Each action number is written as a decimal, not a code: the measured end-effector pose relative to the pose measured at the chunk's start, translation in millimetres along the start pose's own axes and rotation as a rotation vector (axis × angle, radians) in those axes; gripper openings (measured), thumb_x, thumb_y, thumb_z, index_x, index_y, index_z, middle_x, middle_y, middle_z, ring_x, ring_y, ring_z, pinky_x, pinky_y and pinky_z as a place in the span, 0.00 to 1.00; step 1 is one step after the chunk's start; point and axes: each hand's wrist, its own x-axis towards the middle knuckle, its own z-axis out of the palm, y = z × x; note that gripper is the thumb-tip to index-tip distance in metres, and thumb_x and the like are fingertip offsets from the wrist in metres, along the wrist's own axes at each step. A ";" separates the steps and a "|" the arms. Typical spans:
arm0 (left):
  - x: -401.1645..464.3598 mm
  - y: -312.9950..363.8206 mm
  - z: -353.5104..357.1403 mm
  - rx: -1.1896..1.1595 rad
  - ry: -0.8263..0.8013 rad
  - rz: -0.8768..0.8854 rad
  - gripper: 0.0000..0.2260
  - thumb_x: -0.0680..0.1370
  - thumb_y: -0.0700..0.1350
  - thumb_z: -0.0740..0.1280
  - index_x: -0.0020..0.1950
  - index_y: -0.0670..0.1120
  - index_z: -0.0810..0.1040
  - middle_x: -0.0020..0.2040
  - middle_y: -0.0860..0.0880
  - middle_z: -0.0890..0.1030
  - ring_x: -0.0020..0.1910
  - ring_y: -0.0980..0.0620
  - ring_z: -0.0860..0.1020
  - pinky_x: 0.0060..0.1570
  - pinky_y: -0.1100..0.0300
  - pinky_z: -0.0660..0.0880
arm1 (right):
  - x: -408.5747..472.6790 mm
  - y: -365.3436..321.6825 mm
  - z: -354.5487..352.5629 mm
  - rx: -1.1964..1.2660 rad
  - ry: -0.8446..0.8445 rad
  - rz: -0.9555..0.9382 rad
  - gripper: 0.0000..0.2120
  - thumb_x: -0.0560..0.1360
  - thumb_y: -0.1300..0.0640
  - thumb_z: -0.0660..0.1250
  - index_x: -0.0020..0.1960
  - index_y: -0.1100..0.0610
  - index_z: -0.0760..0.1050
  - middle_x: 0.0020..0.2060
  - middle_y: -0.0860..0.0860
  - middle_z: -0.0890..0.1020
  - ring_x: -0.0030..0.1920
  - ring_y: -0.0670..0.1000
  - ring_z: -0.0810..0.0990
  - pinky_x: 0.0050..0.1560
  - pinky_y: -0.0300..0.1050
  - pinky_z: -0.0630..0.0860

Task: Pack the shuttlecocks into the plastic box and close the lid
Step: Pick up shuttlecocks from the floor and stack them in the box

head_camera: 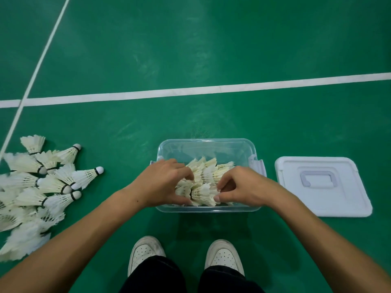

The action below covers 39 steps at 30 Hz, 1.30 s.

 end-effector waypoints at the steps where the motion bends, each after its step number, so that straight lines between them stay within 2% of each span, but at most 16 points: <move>1: -4.5 -1.1 -7.4 -0.085 0.016 -0.015 0.26 0.71 0.70 0.73 0.62 0.57 0.80 0.56 0.60 0.83 0.54 0.56 0.79 0.51 0.55 0.76 | -4.0 -3.2 -6.7 -0.032 0.043 -0.007 0.17 0.72 0.41 0.79 0.53 0.52 0.86 0.46 0.45 0.87 0.47 0.45 0.86 0.54 0.50 0.84; 4: -21.4 -2.4 -27.4 -0.327 0.130 -0.111 0.27 0.70 0.72 0.71 0.63 0.59 0.79 0.57 0.65 0.82 0.53 0.63 0.79 0.53 0.56 0.79 | -11.0 -17.3 -22.0 -0.082 0.205 -0.057 0.19 0.71 0.37 0.78 0.54 0.48 0.83 0.45 0.41 0.86 0.46 0.41 0.84 0.52 0.50 0.84; 8: -51.5 -13.9 -48.7 -0.443 0.339 -0.230 0.26 0.70 0.71 0.74 0.61 0.58 0.80 0.55 0.64 0.84 0.52 0.60 0.82 0.50 0.53 0.80 | -3.6 -56.4 -24.8 -0.079 0.321 -0.165 0.20 0.70 0.35 0.76 0.56 0.44 0.79 0.44 0.37 0.84 0.46 0.40 0.83 0.51 0.51 0.83; 13: -102.2 -53.1 -55.0 -0.484 0.482 -0.353 0.25 0.70 0.69 0.74 0.60 0.56 0.81 0.55 0.62 0.84 0.52 0.57 0.83 0.49 0.52 0.80 | 27.8 -110.9 -5.8 -0.109 0.371 -0.351 0.26 0.72 0.33 0.74 0.63 0.44 0.75 0.50 0.39 0.83 0.48 0.42 0.82 0.53 0.51 0.83; 17: -143.9 -82.3 -44.3 -0.526 0.565 -0.449 0.26 0.70 0.68 0.75 0.63 0.57 0.79 0.56 0.62 0.85 0.53 0.57 0.83 0.49 0.52 0.81 | 54.9 -151.2 19.0 -0.164 0.335 -0.431 0.27 0.73 0.34 0.73 0.66 0.45 0.74 0.52 0.40 0.83 0.50 0.44 0.82 0.53 0.52 0.82; 21: -196.3 -105.5 -26.5 -0.525 0.608 -0.554 0.27 0.69 0.69 0.75 0.63 0.58 0.78 0.56 0.62 0.84 0.52 0.58 0.83 0.48 0.51 0.81 | 80.1 -196.0 50.7 -0.245 0.269 -0.496 0.27 0.72 0.33 0.73 0.66 0.43 0.73 0.53 0.39 0.84 0.50 0.46 0.83 0.54 0.53 0.81; 29: -299.3 -149.8 9.2 -0.557 0.650 -0.763 0.31 0.67 0.71 0.77 0.65 0.60 0.78 0.56 0.61 0.84 0.52 0.60 0.82 0.49 0.53 0.81 | 123.0 -257.8 106.9 -0.381 0.163 -0.555 0.26 0.74 0.35 0.72 0.68 0.43 0.72 0.56 0.40 0.83 0.57 0.48 0.82 0.54 0.51 0.80; 32: -327.2 -161.9 25.2 -0.587 0.648 -0.808 0.30 0.67 0.68 0.79 0.65 0.60 0.77 0.56 0.60 0.84 0.53 0.58 0.82 0.50 0.53 0.80 | 136.8 -272.8 123.7 -0.417 0.138 -0.574 0.25 0.74 0.37 0.72 0.67 0.44 0.73 0.56 0.40 0.83 0.58 0.49 0.82 0.55 0.52 0.80; 36: -340.6 -173.0 48.2 -0.604 0.567 -0.876 0.32 0.65 0.64 0.80 0.66 0.58 0.78 0.57 0.59 0.83 0.55 0.60 0.81 0.53 0.55 0.80 | 157.1 -287.4 142.1 -0.492 0.113 -0.620 0.24 0.76 0.39 0.73 0.67 0.46 0.73 0.58 0.43 0.83 0.59 0.51 0.80 0.54 0.53 0.80; 39: -338.3 -174.2 61.3 -0.465 0.490 -0.879 0.31 0.69 0.61 0.81 0.68 0.57 0.76 0.58 0.59 0.81 0.55 0.59 0.79 0.56 0.53 0.80 | 174.6 -294.8 151.4 -0.570 0.097 -0.673 0.24 0.77 0.43 0.73 0.69 0.48 0.73 0.62 0.47 0.81 0.63 0.54 0.77 0.56 0.53 0.79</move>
